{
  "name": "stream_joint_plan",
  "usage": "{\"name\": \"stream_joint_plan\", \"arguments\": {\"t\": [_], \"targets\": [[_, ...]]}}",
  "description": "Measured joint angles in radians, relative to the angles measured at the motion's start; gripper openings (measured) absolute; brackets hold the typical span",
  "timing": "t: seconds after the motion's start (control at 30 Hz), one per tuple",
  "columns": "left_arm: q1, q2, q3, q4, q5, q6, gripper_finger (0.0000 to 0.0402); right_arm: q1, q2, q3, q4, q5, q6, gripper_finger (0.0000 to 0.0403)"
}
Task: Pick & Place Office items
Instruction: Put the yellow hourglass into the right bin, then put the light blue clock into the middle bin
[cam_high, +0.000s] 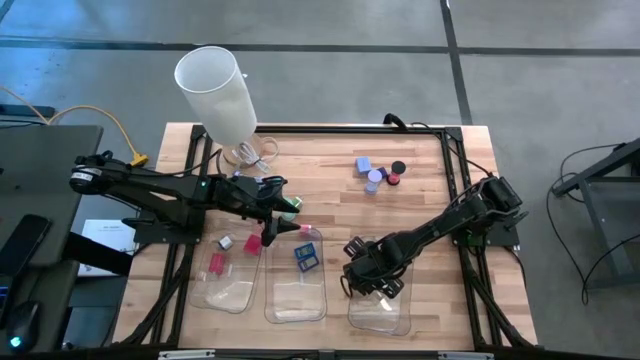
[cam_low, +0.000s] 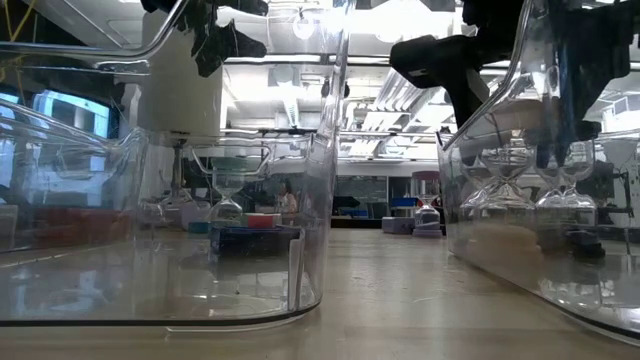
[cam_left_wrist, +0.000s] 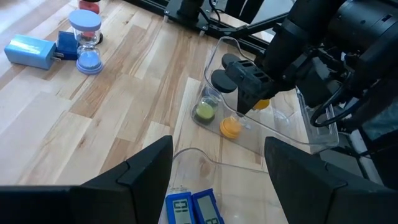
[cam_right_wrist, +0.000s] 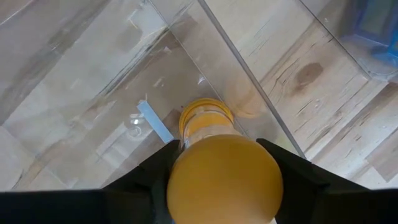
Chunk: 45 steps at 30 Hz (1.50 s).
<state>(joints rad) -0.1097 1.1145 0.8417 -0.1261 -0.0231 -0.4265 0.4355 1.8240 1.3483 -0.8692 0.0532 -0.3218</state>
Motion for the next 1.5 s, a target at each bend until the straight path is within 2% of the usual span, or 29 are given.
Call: {"name": "stream_joint_plan", "arguments": {"t": [0.2, 0.53, 0.77, 0.87, 1.13, 1.37, 1.5], "targets": [[0.000, 0.000, 0.000, 0.000, 0.000, 0.000, 0.0246, 0.000, 0.000, 0.000, 0.000, -0.001, 0.011, 0.0199], [0.000, 0.000, 0.000, 0.000, 0.000, 0.000, 0.0246, 0.001, 0.000, 0.000, -0.004, 0.000, 0.030, 0.0310], [0.000, 0.000, 0.000, -0.001, 0.000, 0.000, 0.0246, 0.015, -0.017, -0.001, 0.000, 0.161, 0.031, 0.0359], [0.000, 0.000, 0.000, -0.001, 0.000, 0.000, 0.0246, 0.027, -0.026, -0.001, -0.002, 0.203, 0.032, 0.0366], [0.000, 0.000, 0.000, -0.001, 0.000, 0.002, 0.0246, 0.058, -0.029, -0.001, -0.016, 0.220, 0.032, 0.0363], [0.000, 0.000, 0.000, -0.003, 0.069, 0.002, 0.0246, 0.107, -0.046, 0.062, -0.105, 0.397, 0.138, 0.0365], [0.000, 0.000, 0.000, -0.004, 0.112, 0.033, 0.0246, 0.153, -0.085, 0.120, -0.112, 0.441, 0.211, 0.0365]]}}
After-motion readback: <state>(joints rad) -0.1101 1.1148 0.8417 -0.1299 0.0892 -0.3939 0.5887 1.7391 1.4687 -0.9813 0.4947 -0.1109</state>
